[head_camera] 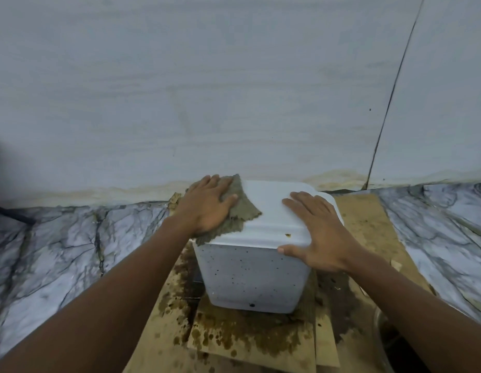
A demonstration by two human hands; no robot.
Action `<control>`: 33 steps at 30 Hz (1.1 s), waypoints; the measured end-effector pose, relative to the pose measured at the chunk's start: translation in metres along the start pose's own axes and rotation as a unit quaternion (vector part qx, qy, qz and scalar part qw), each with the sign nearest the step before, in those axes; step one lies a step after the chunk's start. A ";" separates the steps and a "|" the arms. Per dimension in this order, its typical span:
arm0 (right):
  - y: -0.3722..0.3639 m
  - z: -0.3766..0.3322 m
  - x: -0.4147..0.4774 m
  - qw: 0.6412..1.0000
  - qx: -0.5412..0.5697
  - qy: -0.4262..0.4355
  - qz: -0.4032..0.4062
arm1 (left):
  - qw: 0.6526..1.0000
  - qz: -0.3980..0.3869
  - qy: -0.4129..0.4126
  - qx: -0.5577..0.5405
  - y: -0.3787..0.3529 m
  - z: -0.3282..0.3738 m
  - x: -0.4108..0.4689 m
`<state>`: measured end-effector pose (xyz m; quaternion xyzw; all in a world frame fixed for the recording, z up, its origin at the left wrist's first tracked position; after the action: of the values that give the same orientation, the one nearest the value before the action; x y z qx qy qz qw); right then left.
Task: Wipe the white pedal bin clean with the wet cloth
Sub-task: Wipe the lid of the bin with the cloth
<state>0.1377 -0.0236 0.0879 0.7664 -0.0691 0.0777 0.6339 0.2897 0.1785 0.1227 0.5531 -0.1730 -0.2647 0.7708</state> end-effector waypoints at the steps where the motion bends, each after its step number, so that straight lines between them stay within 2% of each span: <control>1: -0.001 0.002 0.000 1.000 -0.001 -0.002 -0.001 | 1.000 -0.003 0.008 0.006 -0.001 0.003 0.008; 7: 0.002 0.010 -0.004 1.000 0.002 -0.009 0.009 | 0.997 -0.028 -0.070 0.014 -0.022 0.059 0.005; 12: 0.003 0.004 -0.002 1.000 0.008 -0.002 0.017 | 0.992 -0.005 -0.123 -0.004 -0.020 0.042 -0.039; 15: 0.003 0.001 0.001 1.000 0.013 -0.006 0.015 | 0.996 0.003 -0.087 -0.008 -0.008 0.011 -0.047; 18: 0.000 -0.002 0.003 1.000 -0.001 0.000 0.019 | 1.000 0.004 -0.009 -0.030 0.001 -0.017 -0.024; 21: -0.002 -0.001 0.004 1.000 -0.008 0.002 0.023 | 0.999 -0.016 0.045 -0.010 0.001 -0.011 0.010; 24: -0.004 0.005 0.003 1.000 -0.002 -0.003 0.028 | 0.999 -0.032 0.014 0.012 -0.010 0.031 0.020; 29: -0.005 0.009 -0.001 0.999 0.007 0.004 0.041 | 0.992 -0.028 -0.118 0.016 -0.031 0.065 -0.022; 31: -0.005 0.006 0.000 0.999 0.006 0.008 0.040 | 0.993 -0.027 -0.113 -0.010 -0.024 0.049 -0.026; 33: -0.005 0.003 0.002 0.999 0.005 0.007 0.037 | 0.997 -0.017 -0.069 -0.033 -0.012 0.025 -0.012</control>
<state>0.1408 -0.0258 0.0826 0.7660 -0.0931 0.1067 0.6270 0.2634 0.1638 0.1203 0.5109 -0.2078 -0.3208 0.7700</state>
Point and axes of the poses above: each hand's wrist, its own x-axis towards the middle knuckle, its own y-axis out of the back of the hand, z = x × y, the point moved 5 cm from there along x, towards the middle knuckle, and after that the axes turned 9 degrees about -x, right-handed, at the moved point
